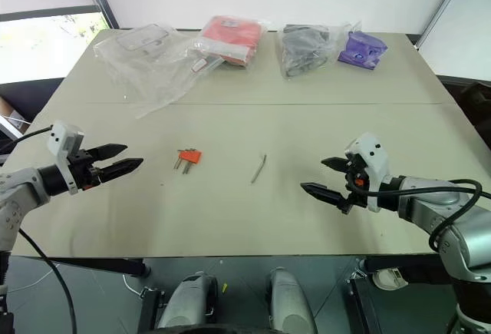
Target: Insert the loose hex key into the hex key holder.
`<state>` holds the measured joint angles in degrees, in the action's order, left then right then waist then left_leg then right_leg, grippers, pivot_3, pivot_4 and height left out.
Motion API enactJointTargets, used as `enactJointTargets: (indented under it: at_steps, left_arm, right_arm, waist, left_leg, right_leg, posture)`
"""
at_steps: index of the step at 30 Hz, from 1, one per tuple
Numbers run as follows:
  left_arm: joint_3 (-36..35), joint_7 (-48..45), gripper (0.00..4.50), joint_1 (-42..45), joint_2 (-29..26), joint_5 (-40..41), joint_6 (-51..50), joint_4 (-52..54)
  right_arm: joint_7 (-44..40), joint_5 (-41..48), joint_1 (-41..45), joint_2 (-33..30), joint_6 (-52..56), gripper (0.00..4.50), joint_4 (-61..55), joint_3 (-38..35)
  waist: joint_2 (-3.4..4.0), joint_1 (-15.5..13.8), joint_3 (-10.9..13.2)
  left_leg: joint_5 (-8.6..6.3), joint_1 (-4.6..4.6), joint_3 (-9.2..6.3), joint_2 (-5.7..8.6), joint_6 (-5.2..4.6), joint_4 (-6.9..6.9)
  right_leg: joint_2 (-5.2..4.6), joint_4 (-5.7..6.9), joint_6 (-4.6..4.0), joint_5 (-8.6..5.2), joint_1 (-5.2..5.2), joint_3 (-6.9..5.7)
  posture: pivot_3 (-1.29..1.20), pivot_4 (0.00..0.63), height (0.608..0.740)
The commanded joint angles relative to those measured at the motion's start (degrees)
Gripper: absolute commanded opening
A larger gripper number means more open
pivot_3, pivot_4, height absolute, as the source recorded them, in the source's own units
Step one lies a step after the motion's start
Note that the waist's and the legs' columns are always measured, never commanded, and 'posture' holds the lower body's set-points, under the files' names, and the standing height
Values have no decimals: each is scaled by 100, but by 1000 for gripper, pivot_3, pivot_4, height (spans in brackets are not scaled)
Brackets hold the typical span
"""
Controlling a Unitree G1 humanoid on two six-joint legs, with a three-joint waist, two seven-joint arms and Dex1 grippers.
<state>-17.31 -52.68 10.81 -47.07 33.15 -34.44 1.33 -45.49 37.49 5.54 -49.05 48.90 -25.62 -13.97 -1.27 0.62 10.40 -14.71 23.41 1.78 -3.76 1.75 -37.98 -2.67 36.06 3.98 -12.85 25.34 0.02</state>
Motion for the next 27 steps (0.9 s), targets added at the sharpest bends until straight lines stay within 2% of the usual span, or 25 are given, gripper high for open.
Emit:
enactJointTargets:
  at_steps: [1,27]
  left_arm:
    - [-93,21,3734,26,8,-87,226,63]
    - [48,-132,3734,373,90,-299,646,-411]
  right_arm:
    - [33,-38,38,10,-142,4500,-52,-22]
    - [117,-172,15,49,-264,4500,-37,-3]
  waist:
    - [0,0,0]
    - [0,-7,0]
  left_leg:
    - [0,0,0,0,0,0]
    - [0,-1,0,0,0,-1]
  right_leg:
    - [0,0,0,0,0,0]
    - [1,4,1,1,-1,0]
  posture:
    - [0,150,739]
    - [0,150,739]
